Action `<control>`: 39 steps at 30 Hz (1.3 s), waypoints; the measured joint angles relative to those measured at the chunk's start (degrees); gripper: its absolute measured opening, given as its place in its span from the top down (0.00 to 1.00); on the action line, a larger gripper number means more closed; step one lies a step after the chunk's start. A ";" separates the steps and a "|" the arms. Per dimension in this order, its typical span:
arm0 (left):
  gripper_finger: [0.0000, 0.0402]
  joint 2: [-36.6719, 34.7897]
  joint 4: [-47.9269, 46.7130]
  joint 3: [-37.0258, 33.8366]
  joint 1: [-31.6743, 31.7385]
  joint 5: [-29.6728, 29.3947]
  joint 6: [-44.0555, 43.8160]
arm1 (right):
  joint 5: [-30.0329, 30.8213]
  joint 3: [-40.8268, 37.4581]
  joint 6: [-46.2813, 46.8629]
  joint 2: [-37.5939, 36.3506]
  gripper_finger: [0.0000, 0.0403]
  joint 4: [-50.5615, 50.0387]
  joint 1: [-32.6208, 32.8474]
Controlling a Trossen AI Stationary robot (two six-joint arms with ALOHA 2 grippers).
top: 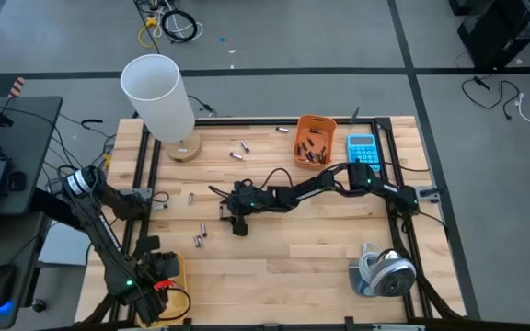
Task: Sort batteries
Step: Put the silver battery into the yellow bin
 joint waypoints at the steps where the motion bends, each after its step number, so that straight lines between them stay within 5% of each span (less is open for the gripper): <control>1: 0.71 0.00 0.00 0.00 0.00 -0.20 0.01 | -0.01 0.00 -0.18 0.00 0.39 -0.03 -0.04; 10: 0.71 0.00 0.00 0.00 0.00 -1.57 0.01 | -1.03 0.00 -1.30 0.02 0.58 -0.22 -0.04; 24: 0.71 0.00 -0.63 0.00 0.33 -5.00 0.01 | -2.71 -0.27 -2.99 -1.58 0.58 -1.00 -0.67; 29: 0.71 0.00 -3.04 0.00 1.48 -9.36 0.00 | -11.46 -0.28 -0.16 -4.46 0.58 0.02 -2.16; 34: 0.71 0.00 -7.81 0.00 1.75 -13.81 0.01 | -28.13 -0.26 5.81 -6.17 0.58 2.24 -3.90; 39: 0.71 0.00 -9.38 0.00 1.87 -26.66 0.01 | -39.41 -0.24 17.06 -6.45 0.58 10.79 -4.74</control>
